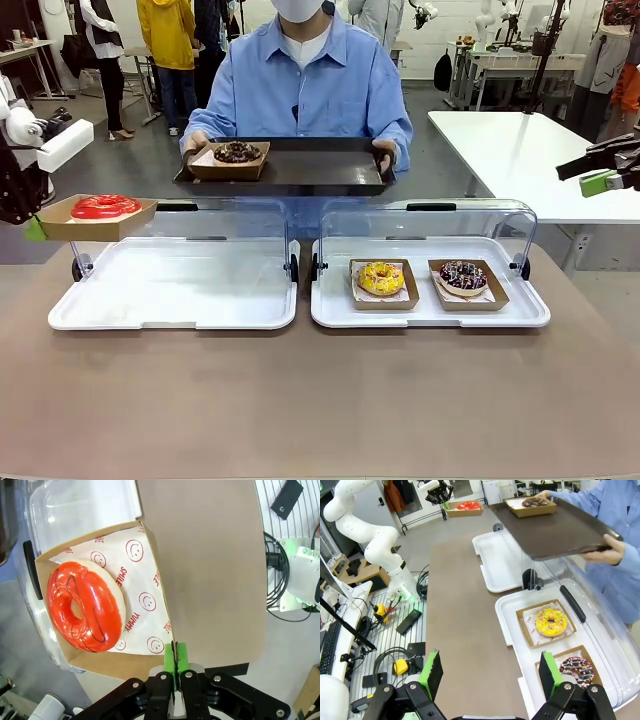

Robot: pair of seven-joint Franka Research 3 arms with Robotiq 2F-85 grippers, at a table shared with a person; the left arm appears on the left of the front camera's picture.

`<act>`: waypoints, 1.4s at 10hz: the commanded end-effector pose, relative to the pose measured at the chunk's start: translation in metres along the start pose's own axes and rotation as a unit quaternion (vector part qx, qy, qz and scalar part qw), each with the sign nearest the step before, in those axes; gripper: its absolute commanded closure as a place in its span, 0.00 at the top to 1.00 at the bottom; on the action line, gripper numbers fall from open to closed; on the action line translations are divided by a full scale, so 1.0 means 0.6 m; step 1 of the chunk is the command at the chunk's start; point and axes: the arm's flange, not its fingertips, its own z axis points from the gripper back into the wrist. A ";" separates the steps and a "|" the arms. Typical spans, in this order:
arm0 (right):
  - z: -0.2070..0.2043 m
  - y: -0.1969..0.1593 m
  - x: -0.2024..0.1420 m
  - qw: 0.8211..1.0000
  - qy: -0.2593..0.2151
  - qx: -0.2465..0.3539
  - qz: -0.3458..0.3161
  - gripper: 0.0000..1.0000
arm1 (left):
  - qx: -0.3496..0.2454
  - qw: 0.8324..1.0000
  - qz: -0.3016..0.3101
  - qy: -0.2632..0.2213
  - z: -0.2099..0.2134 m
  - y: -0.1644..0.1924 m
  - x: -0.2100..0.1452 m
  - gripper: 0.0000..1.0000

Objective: Provide the desired donut to the person.
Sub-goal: Pick up and lift the Paper togo box containing the Donut pointed at by the person, then place the picked Paper togo box onto the Handle tray extended by the person.

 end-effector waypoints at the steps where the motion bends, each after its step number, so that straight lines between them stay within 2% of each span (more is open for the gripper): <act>1: 0.000 0.000 0.001 1.000 -0.007 0.002 0.004 1.00 | 0.001 1.000 -0.004 0.005 0.002 -0.004 -0.001 0.00; 12: 0.000 0.000 0.001 1.000 -0.007 0.002 0.004 1.00 | 0.000 1.000 0.000 -0.001 0.000 0.000 0.000 0.01; 13: 0.000 0.000 0.001 1.000 -0.007 0.002 0.004 1.00 | 0.016 1.000 0.012 -0.004 0.039 -0.024 0.007 0.01; 14: 0.000 0.000 0.001 1.000 -0.007 0.002 0.004 1.00 | 0.034 0.999 0.003 0.026 0.077 -0.024 0.023 0.01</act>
